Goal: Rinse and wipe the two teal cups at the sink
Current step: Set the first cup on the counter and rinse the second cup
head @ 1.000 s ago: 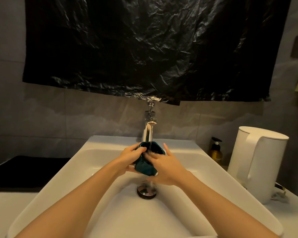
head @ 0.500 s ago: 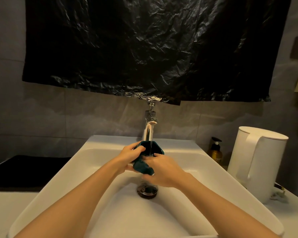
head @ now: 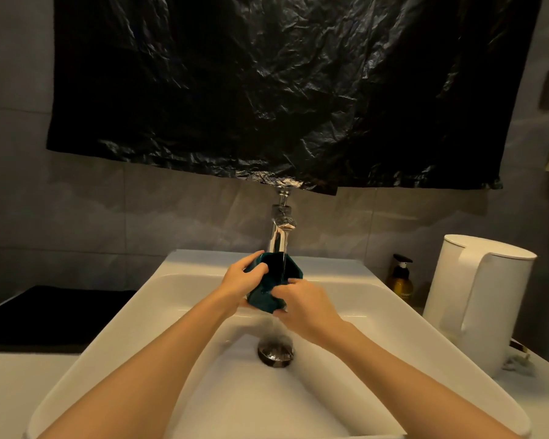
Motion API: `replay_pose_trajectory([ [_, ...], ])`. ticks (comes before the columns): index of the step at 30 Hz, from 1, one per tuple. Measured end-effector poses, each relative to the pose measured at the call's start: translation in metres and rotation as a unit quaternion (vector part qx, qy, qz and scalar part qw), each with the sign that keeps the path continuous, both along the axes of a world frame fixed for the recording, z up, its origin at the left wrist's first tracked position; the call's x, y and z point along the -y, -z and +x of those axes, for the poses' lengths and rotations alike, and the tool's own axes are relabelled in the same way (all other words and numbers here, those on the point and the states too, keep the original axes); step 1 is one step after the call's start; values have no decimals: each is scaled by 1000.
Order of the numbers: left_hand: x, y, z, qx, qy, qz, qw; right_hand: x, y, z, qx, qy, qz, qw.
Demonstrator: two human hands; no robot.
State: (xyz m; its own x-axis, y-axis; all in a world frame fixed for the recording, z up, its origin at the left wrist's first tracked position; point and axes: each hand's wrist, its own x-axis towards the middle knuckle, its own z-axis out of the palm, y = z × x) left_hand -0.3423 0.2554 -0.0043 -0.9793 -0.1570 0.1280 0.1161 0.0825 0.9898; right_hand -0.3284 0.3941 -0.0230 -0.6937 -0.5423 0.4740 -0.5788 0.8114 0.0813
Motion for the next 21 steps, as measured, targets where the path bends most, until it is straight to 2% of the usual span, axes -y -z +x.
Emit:
replay_pose_trajectory([
  [1, 1, 0, -1, -4, -1, 2, 1000, 1, 2, -1, 35, -25, -80, 996],
  [3, 1, 0, -3, -10, 3, -1, 1000, -1, 3, -3, 82, -50, -163, 982],
  [4, 1, 0, -4, -12, 5, -6, 1000, -4, 3, -5, 71, -49, -150, 985],
  [7, 1, -1, -5, -10, 3, -1, 1000, -14, -1, -7, -48, -17, -9, 999],
  [8, 2, -2, -4, -10, 2, 4, 1000, -14, -2, -7, -49, -22, -1, 999],
  [10, 2, -1, -4, -11, 5, 6, 1000, -5, -1, -1, 19, -64, -79, 995],
  [12, 2, 0, -3, -5, 13, 3, 1000, 3, 1, 2, 110, -112, -184, 970],
  [13, 2, 0, -3, -3, 15, 2, 1000, 2, 3, 1, 124, -116, -193, 966],
  [14, 2, 0, -3, -5, 15, -1, 1000, -2, 4, -1, 114, -108, -161, 974],
  [16, 3, 1, -4, -14, 11, -13, 1000, -14, 3, -9, 24, -75, -27, 997],
  [18, 4, 2, -4, -11, 8, -24, 1000, -21, 1, -10, -31, -59, 78, 995],
  [19, 4, 3, -3, -3, 13, -24, 1000, -20, 0, -8, -23, -52, 92, 994],
  [21, 2, 4, -1, 19, 33, -13, 999, -13, -1, -1, 44, -67, 49, 996],
])
